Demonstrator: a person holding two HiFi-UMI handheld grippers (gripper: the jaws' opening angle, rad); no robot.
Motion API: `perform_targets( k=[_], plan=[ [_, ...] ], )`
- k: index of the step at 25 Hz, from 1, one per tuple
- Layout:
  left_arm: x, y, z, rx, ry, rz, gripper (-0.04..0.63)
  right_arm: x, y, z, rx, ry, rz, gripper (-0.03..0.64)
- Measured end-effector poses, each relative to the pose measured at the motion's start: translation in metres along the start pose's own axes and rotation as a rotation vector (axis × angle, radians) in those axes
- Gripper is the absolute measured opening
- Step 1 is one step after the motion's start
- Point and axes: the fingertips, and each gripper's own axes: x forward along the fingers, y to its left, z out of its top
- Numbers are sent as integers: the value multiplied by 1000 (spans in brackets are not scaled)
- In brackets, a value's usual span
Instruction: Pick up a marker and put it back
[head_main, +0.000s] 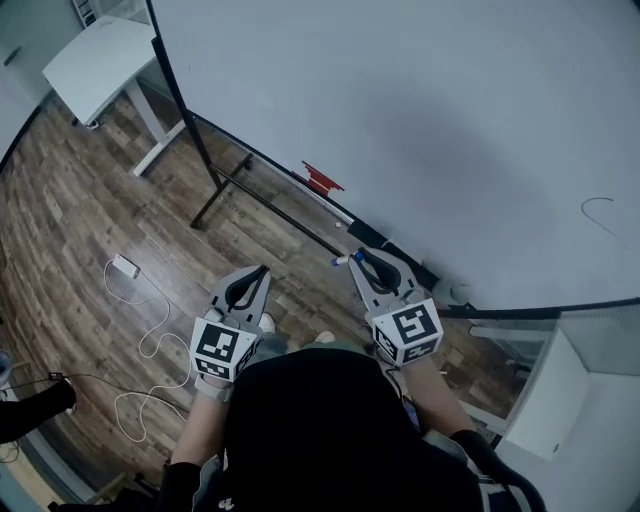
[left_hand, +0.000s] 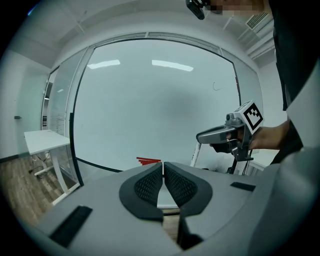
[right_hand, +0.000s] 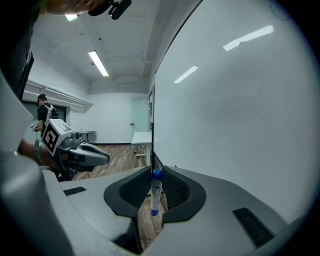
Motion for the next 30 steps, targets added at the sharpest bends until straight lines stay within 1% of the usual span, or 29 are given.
perform_targets(
  k=[8,13,19,25,30],
  plan=[
    [46,-46,9,48,15,-160,26,-65,-84,-14,50,-1,-237,94],
    [72,-80,9,61,39,-227,26,-115,-134,-28,77,-5,-371,94],
    [93,-119,4,93,66,-310,26,-178,-180,-50,116,-2,-513,94],
    [111,-153,5,93,86,-325,26,-222,-213,-73,143,5,-582,94],
    [120,-176,2,90,100,-330,26,-235,-227,-100,167,35,-579,94]
  ],
)
